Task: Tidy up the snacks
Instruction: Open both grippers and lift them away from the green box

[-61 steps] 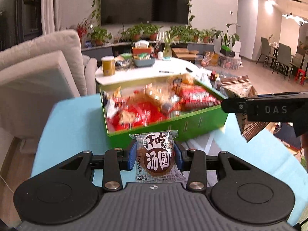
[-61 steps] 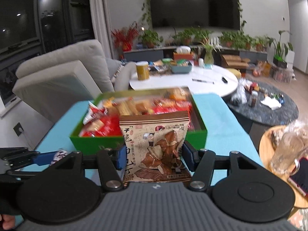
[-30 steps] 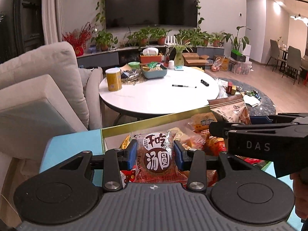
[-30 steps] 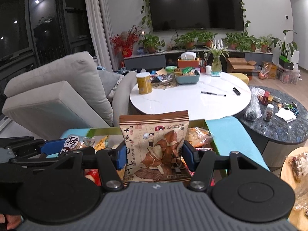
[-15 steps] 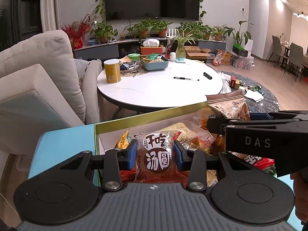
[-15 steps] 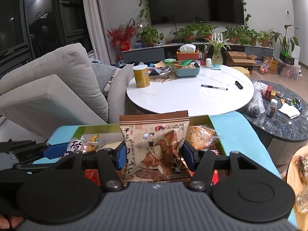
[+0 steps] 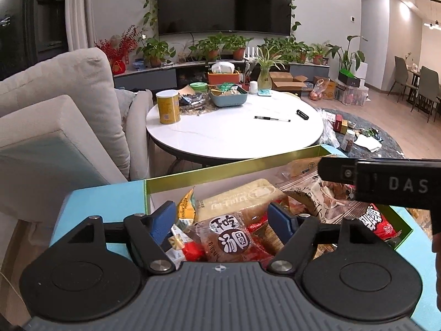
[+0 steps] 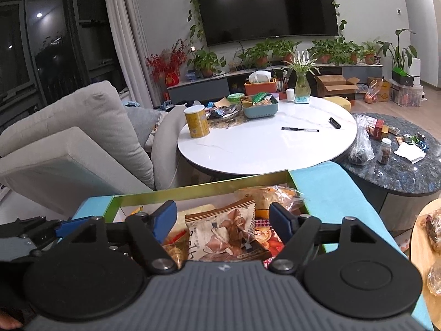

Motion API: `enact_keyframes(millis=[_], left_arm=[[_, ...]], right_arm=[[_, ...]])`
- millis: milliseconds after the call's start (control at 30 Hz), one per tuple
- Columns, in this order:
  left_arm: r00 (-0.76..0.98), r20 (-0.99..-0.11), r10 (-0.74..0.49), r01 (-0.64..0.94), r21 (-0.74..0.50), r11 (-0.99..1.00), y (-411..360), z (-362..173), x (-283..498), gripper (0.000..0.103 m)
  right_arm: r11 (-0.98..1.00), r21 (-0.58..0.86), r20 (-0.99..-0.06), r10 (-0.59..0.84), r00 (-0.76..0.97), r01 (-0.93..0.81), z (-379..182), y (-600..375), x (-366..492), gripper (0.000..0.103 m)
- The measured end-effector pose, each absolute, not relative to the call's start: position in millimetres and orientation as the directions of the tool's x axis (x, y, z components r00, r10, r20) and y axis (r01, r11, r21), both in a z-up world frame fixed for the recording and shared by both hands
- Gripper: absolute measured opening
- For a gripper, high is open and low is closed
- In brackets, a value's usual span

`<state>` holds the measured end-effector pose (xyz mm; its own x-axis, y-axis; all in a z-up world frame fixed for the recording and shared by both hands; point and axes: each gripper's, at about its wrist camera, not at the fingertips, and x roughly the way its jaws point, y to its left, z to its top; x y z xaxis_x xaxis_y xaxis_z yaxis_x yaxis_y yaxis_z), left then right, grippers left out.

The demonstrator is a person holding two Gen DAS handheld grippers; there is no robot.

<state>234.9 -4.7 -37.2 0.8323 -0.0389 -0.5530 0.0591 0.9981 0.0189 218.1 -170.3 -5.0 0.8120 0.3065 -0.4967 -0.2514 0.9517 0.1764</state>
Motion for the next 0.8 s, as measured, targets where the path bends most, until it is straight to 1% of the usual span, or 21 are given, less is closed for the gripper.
enact_keyframes(millis=[33,167,300,667,800], left_arm=[[0.835,-0.55,-0.036,0.056,0.019,0.998,-4.2,-36.0,232.2,0.075],[0.846,-0.533,-0.03,0.047,0.018,0.999,-2.8,-29.3,219.6,0.077],[0.861,-0.508,-0.034,0.05,0.017,0.999,-4.2,-19.4,201.8,0.085],[0.897,-0.438,-0.047,0.067,0.03,0.997,-15.6,5.2,136.1,0.092],[0.908,-0.417,-0.043,0.055,0.017,0.998,-16.3,14.7,110.1,0.094]], right_arm=[[0.952,0.177,-0.495,0.306,0.813,-0.251,-4.1,-171.1,216.2,0.078],[0.95,0.186,-0.486,0.312,0.816,-0.252,0.2,-174.7,206.2,0.078],[0.946,0.189,-0.479,0.323,0.816,-0.264,6.7,-176.5,192.4,0.078],[0.946,0.188,-0.455,0.323,0.83,-0.265,21.3,-193.6,135.5,0.078],[0.944,0.192,-0.44,0.326,0.837,-0.267,29.6,-200.3,113.2,0.078]])
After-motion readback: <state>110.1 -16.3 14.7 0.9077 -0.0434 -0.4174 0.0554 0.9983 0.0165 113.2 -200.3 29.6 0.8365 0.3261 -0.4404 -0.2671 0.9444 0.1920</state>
